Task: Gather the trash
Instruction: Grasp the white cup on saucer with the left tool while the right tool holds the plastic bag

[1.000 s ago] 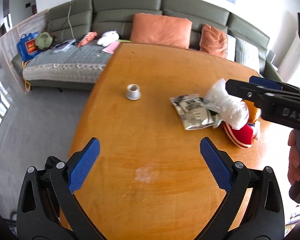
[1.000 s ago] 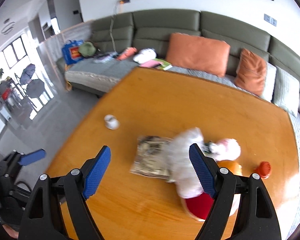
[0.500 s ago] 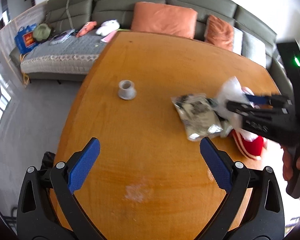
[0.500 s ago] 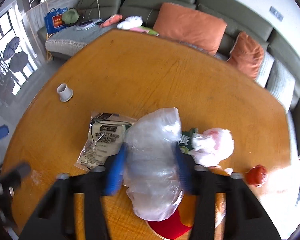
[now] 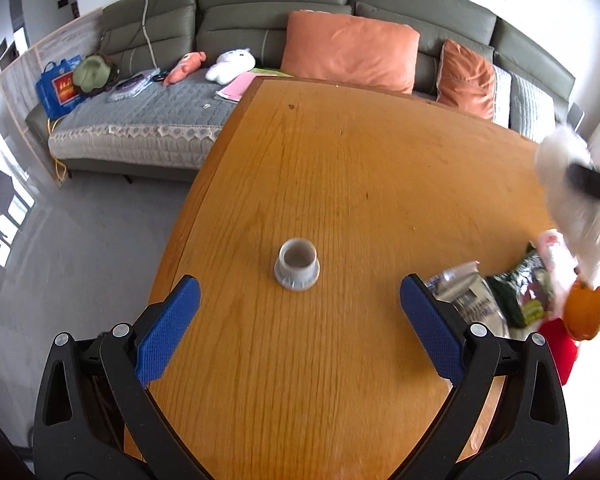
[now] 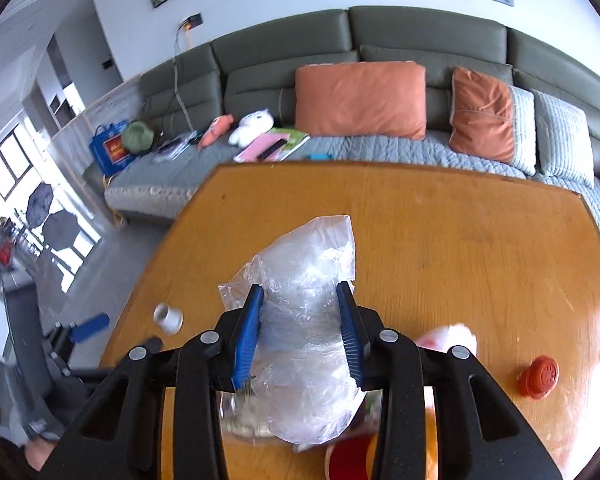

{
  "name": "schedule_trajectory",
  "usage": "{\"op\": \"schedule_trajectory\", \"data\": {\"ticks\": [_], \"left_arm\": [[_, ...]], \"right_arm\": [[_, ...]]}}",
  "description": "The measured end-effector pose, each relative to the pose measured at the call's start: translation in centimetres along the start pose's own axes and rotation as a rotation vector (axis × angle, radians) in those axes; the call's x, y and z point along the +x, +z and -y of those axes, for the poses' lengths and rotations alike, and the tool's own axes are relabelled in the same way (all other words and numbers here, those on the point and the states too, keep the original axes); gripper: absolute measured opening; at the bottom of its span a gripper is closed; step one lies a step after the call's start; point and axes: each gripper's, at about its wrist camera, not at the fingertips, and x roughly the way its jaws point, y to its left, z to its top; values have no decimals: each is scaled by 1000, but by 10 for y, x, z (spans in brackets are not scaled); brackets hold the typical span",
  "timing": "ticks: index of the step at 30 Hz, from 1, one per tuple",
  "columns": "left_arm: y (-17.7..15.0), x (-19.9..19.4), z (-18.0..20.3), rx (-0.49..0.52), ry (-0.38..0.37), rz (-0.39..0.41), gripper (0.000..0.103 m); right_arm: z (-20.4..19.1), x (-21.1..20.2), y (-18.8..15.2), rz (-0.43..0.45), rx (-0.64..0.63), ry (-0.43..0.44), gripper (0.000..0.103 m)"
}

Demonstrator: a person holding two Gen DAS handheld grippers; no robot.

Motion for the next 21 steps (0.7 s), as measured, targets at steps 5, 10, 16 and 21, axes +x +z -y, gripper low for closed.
{"op": "schedule_trajectory", "data": {"ticks": [5,10,16,21], "left_arm": [[8,16,3,49,12,29,85],[12,40,-4,56,8,-22,41],[6,49,-7,54,4,-35,32],[1,43,-9,36,-16,-16,32]], "right_arm": [[-3,14,14,-3,12,18,39],[-2,26,12,-30,16,32,40],[-1,32,10,-44,23,44,40],[-8,28,8,-44,12,52,40]]}}
